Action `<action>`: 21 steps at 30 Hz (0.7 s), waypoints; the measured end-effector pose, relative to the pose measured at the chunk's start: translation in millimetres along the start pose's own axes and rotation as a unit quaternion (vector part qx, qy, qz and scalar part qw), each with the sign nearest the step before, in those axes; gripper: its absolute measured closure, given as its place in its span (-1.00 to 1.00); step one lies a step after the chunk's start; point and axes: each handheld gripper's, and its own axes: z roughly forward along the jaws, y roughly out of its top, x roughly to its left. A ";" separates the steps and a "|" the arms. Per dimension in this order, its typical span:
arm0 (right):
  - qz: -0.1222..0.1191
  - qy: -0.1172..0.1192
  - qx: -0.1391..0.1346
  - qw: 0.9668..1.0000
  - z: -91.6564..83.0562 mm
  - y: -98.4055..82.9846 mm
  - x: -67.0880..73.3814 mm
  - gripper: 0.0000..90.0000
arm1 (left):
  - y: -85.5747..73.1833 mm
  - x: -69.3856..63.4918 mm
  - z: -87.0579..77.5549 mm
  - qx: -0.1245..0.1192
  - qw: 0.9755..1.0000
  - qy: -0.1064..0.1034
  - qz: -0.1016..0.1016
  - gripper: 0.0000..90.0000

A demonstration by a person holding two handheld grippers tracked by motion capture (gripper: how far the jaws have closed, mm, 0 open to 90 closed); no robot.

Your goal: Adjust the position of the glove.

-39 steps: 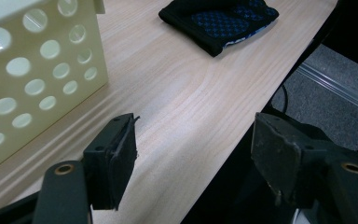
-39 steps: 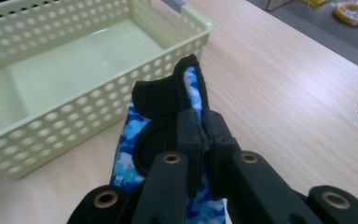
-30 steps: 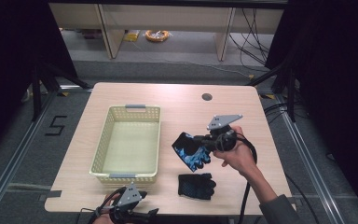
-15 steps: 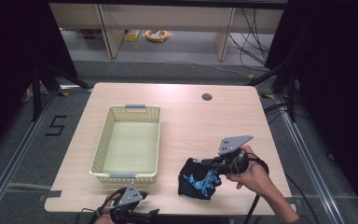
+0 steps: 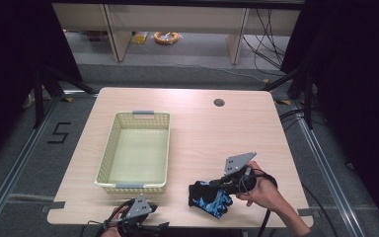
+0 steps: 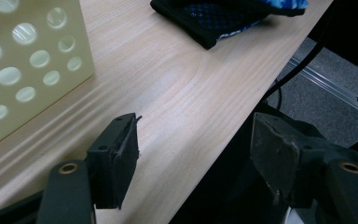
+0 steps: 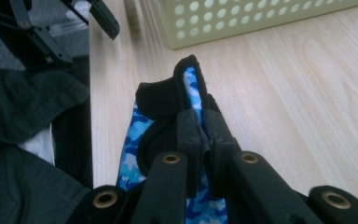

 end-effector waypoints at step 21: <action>-0.025 -0.006 0.062 0.998 31.3 0.1 -17.2 0.86 | 1.3 -0.5 -0.4 0.008 1.000 0.001 -0.001 -0.30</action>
